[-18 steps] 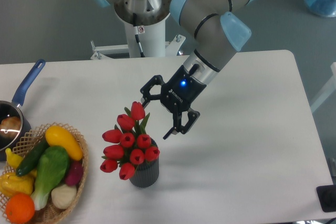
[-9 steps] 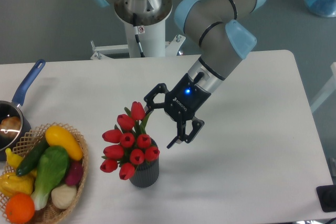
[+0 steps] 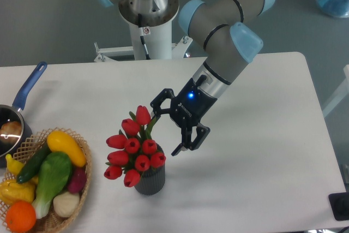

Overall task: Pick up the flowers from the vase
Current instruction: 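Lower the open gripper around the tulip stems above the vase rim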

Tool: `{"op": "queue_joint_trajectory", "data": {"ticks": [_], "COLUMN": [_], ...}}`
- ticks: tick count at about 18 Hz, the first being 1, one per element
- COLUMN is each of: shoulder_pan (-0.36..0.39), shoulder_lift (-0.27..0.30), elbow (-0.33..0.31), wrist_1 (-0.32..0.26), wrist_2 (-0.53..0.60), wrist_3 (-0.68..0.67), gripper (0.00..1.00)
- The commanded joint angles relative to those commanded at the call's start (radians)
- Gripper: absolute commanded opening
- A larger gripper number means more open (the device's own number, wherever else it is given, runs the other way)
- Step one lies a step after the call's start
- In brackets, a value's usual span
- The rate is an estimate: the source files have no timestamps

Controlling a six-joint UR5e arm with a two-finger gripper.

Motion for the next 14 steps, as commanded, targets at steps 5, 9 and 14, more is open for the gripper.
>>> {"op": "queue_joint_trajectory", "data": {"ticks": [5,9,14], "shoulder_pan": [-0.032,-0.034,-0.038], "shoulder_lift": [-0.006,-0.020,-0.023], "elbow": [0.000,0.002,0.005], "wrist_1": [0.011,0.011,0.012], "wrist_2": [-0.008,-0.011,-0.015], "wrist_3": [-0.005,-0.012,-0.020], "gripper": [1.00,1.00,1.00]}}
